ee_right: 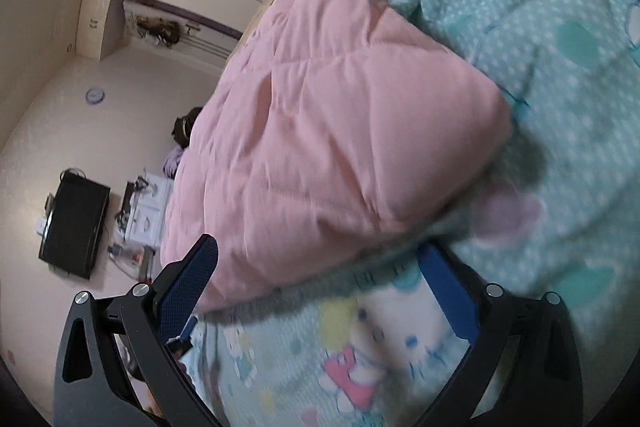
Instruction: Fold large clothes
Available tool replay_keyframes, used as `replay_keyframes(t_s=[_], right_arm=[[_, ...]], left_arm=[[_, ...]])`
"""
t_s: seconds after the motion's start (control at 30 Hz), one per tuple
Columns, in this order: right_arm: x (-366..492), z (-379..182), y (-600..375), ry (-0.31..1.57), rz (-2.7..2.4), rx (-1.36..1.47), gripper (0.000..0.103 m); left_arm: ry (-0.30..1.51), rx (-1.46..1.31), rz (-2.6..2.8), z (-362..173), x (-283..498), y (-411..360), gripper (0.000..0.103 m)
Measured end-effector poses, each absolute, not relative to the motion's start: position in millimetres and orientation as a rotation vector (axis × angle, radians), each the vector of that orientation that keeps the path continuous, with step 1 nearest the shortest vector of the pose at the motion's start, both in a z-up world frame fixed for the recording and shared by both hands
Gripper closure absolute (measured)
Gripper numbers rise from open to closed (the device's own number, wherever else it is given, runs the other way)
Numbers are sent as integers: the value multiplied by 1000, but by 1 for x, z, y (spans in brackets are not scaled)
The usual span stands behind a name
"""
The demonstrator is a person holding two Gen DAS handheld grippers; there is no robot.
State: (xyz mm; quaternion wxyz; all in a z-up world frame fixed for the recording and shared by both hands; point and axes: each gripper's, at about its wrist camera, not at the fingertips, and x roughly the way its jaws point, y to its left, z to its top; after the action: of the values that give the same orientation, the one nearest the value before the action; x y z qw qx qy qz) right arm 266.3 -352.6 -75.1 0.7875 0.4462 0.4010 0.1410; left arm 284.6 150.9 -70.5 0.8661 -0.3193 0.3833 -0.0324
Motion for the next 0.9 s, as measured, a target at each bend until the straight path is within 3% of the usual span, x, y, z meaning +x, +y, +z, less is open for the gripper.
replay_keyframes(t_s=[0.47, 0.73, 0.8, 0.87, 0.9], right_arm=[[309, -62, -360, 773, 131, 1113, 4], [330, -90, -373, 740, 166, 1154, 4], [328, -90, -374, 709, 165, 1135, 11], [324, -89, -376, 687, 164, 1132, 32], [329, -85, -371, 683, 164, 1125, 36]], left_arm=[[822, -819, 59, -83, 332, 154, 8], [767, -930, 67, -95, 353, 164, 8], [750, -962, 79, -97, 357, 166, 8], [743, -976, 90, -97, 359, 167, 8], [741, -977, 91, -97, 360, 167, 8]])
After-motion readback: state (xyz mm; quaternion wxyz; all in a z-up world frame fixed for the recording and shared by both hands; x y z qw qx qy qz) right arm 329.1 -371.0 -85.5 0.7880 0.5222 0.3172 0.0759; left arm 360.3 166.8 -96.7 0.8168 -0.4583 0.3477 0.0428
